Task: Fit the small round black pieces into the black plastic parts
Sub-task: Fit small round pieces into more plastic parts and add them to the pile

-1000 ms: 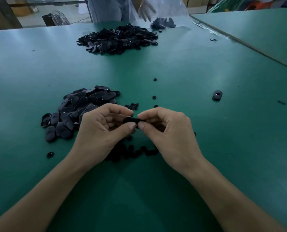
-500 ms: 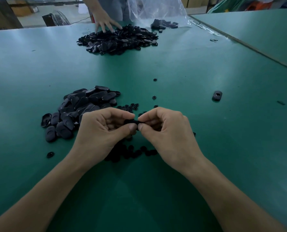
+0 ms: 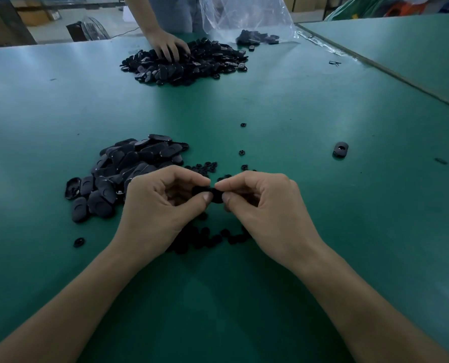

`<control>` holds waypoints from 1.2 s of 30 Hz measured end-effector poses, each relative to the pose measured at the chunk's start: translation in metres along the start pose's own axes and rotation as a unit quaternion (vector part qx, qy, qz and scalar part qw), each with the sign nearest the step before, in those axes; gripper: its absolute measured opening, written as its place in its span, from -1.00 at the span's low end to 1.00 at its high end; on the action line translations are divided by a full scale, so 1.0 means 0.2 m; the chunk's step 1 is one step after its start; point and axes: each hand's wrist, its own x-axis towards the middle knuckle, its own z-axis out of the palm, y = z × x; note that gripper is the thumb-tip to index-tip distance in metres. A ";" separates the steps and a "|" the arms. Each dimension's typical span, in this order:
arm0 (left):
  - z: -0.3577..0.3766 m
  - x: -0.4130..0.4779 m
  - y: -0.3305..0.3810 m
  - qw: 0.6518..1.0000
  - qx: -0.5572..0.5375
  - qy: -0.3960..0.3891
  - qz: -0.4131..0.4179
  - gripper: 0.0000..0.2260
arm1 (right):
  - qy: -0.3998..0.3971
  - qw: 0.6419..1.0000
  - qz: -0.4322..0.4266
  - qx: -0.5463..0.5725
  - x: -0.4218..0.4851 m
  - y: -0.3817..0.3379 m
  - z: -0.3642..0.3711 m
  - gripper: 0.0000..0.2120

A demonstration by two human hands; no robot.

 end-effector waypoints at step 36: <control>-0.17 0.07 -0.11 0.930 0.275 0.243 0.027 -0.95 | 0.119 0.879 0.234 -0.398 0.12 0.24 -0.34 -0.52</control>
